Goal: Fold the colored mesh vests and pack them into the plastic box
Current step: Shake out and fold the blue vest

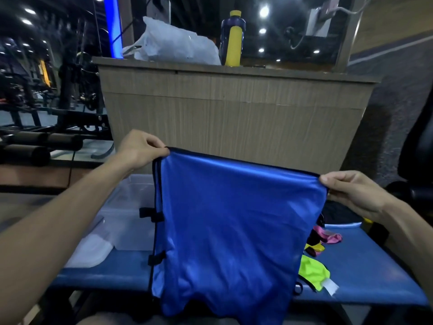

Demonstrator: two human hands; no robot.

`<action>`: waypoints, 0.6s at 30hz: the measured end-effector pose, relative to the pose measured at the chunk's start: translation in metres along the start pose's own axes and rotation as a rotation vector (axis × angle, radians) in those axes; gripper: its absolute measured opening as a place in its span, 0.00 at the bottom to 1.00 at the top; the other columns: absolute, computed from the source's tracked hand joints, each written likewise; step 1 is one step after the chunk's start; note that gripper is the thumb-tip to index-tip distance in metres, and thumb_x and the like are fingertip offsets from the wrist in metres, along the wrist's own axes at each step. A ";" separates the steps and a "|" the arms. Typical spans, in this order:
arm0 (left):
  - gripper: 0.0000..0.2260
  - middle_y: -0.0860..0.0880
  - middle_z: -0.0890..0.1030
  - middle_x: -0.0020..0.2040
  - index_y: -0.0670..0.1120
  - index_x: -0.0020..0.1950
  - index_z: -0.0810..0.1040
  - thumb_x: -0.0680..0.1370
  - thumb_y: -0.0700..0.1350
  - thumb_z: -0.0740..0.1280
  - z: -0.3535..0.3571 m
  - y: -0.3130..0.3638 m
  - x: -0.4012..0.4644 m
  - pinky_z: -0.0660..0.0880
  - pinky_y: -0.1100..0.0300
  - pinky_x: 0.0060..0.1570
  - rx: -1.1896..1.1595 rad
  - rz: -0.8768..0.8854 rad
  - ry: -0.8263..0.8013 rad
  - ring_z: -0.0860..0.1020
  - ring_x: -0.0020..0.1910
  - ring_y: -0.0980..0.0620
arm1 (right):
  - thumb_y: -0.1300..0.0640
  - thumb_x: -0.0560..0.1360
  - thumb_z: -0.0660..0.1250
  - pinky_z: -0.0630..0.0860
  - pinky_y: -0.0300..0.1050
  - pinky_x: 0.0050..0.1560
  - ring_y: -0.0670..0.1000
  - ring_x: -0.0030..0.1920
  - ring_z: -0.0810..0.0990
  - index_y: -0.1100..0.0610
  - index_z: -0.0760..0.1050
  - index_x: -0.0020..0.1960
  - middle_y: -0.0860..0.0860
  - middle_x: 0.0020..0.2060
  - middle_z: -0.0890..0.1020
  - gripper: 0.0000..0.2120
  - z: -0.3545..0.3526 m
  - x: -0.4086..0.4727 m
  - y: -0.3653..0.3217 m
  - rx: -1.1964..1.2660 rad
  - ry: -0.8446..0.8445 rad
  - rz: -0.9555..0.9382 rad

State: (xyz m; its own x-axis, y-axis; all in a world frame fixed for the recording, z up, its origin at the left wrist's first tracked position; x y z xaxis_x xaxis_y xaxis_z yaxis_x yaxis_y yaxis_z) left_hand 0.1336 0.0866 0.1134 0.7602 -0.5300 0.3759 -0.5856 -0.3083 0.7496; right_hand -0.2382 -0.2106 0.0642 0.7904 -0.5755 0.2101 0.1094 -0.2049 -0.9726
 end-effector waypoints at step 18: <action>0.11 0.51 0.87 0.42 0.49 0.49 0.84 0.72 0.36 0.78 0.032 -0.012 -0.020 0.81 0.57 0.50 0.023 0.119 -0.202 0.85 0.43 0.53 | 0.35 0.39 0.86 0.81 0.37 0.46 0.45 0.40 0.83 0.51 0.88 0.42 0.48 0.38 0.87 0.36 -0.026 0.016 0.015 0.039 0.363 -0.149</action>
State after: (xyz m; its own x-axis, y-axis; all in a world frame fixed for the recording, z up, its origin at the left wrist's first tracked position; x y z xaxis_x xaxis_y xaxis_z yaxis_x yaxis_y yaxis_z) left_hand 0.1161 0.0757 0.0788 0.6149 -0.7103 0.3426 -0.6760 -0.2511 0.6928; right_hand -0.2401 -0.2436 0.0553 0.4999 -0.7859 0.3639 0.2355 -0.2810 -0.9304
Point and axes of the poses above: each hand's wrist, its own x-axis towards the middle knuckle, its own z-axis out of the palm, y = z × x, the point moved 4 cm from there along x, towards the middle knuckle
